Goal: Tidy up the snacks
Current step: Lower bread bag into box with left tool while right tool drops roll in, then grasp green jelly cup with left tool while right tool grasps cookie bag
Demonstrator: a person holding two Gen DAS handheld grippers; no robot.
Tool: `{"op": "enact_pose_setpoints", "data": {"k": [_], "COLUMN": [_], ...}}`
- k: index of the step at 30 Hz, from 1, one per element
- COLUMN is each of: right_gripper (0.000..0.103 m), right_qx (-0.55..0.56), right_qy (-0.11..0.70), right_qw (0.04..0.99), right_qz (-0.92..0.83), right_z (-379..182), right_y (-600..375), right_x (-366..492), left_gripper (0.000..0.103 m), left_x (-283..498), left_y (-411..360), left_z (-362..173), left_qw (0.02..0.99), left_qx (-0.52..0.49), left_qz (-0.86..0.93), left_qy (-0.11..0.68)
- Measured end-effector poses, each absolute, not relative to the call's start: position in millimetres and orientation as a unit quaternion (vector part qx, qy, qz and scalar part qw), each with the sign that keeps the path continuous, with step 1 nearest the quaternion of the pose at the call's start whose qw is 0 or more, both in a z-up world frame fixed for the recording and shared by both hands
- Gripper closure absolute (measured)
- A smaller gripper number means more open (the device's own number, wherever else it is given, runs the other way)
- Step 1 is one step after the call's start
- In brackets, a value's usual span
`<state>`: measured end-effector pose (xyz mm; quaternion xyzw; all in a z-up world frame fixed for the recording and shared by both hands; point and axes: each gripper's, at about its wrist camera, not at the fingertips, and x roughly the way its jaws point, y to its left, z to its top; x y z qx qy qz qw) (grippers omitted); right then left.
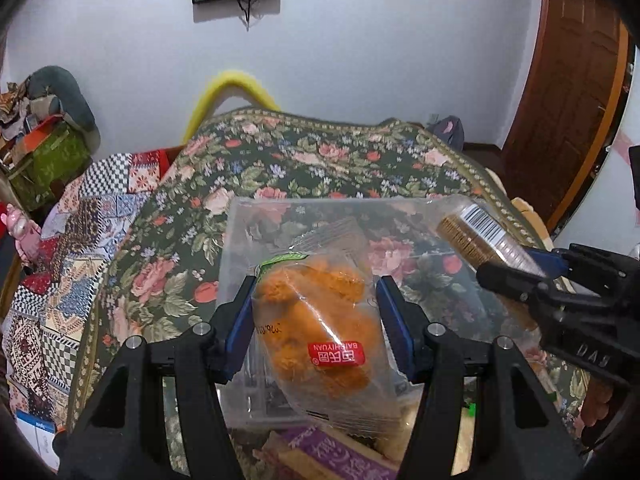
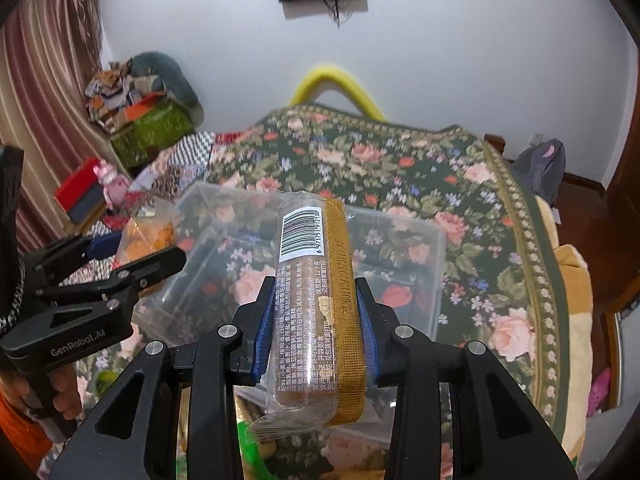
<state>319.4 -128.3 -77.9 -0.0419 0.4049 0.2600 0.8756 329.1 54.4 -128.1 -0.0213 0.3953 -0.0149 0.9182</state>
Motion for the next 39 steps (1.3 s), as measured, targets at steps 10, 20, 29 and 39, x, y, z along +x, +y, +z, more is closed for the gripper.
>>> {"op": "enact_pose_setpoints", "data": {"k": [10, 20, 29, 39], "right_gripper": [0.066, 0.066, 0.066, 0.058], "right_qx": [-0.063, -0.059, -0.052, -0.046], "right_qy": [0.429, 0.390, 0.359, 0.362], "right_qw": [0.864, 0.881, 0.893, 0.896], "right_qz": [0.257, 0.261, 0.267, 0.253], "right_z": [-92.2, -59.5, -36.8, -46.3], "right_y": [-120.4, -133.4, -157.7, -190.9], "right_x": [320.9, 301.8, 267.4, 231.0], "left_gripper": [0.039, 0.039, 0.037, 0.037], "left_x": [340.9, 314.3, 266.2, 210.9], "left_y": [50.1, 48.5, 52.6, 73.4], "left_z": [-149.3, -120.8, -94.7, -108.2], "left_qw": [0.902, 0.916, 0.924, 0.918], "left_qx": [-0.015, -0.013, -0.011, -0.025], "left_qz": [-0.015, -0.031, -0.046, -0.037], "left_qy": [0.431, 0.399, 0.379, 0.395]}}
